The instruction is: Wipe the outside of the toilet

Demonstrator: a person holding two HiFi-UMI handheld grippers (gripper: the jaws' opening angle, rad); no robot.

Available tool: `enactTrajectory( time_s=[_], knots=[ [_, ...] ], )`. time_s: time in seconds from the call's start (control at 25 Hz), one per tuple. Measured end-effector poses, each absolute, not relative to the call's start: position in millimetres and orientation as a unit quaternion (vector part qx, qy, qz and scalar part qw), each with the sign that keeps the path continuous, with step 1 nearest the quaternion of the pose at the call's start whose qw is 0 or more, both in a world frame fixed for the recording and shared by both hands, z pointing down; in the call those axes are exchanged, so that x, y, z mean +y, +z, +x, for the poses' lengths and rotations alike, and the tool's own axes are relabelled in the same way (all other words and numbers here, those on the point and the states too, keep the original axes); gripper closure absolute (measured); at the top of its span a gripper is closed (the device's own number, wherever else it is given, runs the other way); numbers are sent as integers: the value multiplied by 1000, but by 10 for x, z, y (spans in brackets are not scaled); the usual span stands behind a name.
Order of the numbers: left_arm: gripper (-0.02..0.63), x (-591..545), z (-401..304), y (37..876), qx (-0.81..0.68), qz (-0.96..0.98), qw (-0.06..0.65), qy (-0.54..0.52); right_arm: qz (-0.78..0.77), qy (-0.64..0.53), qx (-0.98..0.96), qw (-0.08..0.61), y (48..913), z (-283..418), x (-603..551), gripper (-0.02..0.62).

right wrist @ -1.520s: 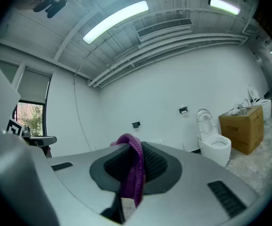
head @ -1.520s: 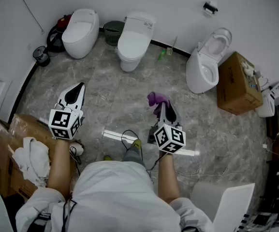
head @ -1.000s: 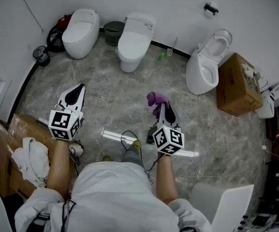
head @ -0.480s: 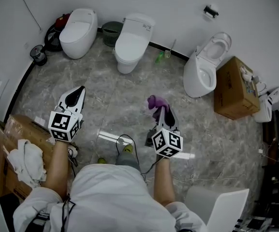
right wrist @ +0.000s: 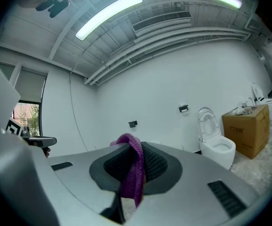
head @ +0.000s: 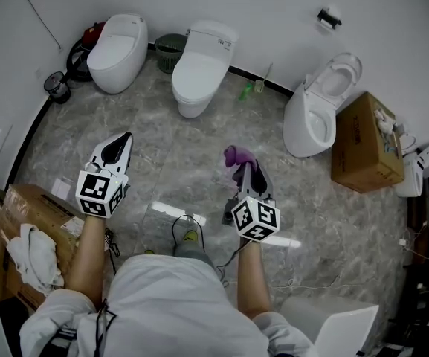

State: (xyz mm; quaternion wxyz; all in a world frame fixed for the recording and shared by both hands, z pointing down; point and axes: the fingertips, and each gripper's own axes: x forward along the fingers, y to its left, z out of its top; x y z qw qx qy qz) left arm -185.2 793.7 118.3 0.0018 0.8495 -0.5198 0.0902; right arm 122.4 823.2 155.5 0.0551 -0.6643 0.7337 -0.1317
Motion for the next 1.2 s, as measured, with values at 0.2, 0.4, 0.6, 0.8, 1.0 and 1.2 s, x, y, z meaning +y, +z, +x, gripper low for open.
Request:
enactTrajectory(
  time_s=[0.2,0.4,0.6,0.8,1.0,1.2],
  knots=[
    [594,7527,-1452,1126,-525,845,-1,99,-655,-138,740,64,1529,1572,7781,538],
    [594,7210,-1083,1110,-524,845,-13,106,-642,-142,751,63,1561,1835,7370,538],
    [594,6949,-948,1128,-526,843,-15,113,-633,-139,759,63,1557,1928,7042,538],
    [594,6707,-977,1181,-528,842,-15,113,-629,-131,764,55,1590,1876,6805,538],
    [594,6377,-1054,1279,-525,844,-8,107,-624,-141,767,53,1667,1764,6509,538],
    [594,5827,-1195,1386,-516,849,0,110,-630,-140,762,52,1722,1629,6005,538]
  ],
)
